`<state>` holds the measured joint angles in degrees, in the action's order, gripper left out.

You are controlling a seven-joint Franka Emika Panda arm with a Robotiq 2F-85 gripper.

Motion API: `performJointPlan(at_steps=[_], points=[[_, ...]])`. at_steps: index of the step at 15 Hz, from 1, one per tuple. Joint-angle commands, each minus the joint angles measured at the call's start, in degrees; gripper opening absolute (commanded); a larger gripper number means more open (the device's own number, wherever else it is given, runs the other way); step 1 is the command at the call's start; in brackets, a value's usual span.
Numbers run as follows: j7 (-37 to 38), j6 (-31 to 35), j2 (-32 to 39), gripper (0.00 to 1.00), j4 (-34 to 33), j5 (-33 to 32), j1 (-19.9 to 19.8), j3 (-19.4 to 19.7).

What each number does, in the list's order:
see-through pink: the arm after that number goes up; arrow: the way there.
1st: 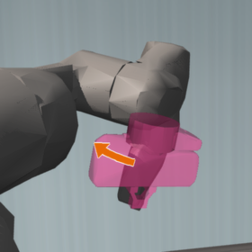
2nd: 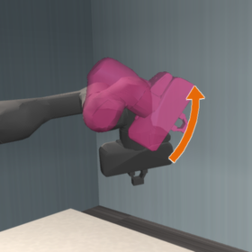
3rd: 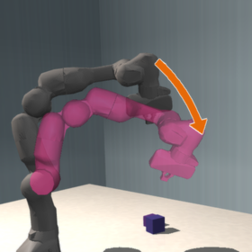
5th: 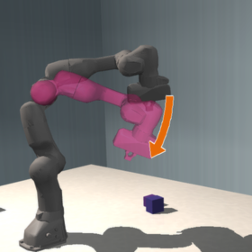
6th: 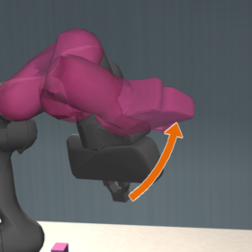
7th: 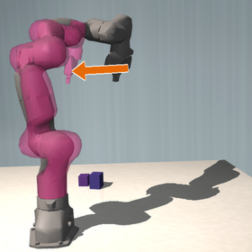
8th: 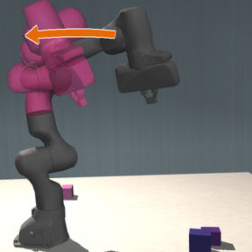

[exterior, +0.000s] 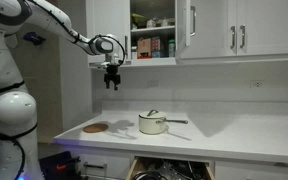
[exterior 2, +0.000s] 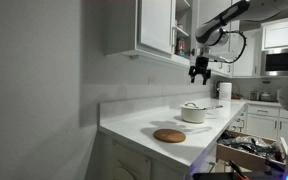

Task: Close the right door of the first upper cabinet

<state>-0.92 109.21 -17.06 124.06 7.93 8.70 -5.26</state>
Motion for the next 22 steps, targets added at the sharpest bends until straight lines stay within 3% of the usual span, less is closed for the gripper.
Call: performJointPlan(at_steps=[1,11,22], points=[[-0.08,-0.20,0.03,1.00,-0.17,0.12,-0.49,-0.45],[0.19,-0.06,-0.20,1.00,0.16,-0.55,-1.64,0.37],[2.41,0.85,-3.99,1.00,4.13,-3.18,-9.31,5.86]])
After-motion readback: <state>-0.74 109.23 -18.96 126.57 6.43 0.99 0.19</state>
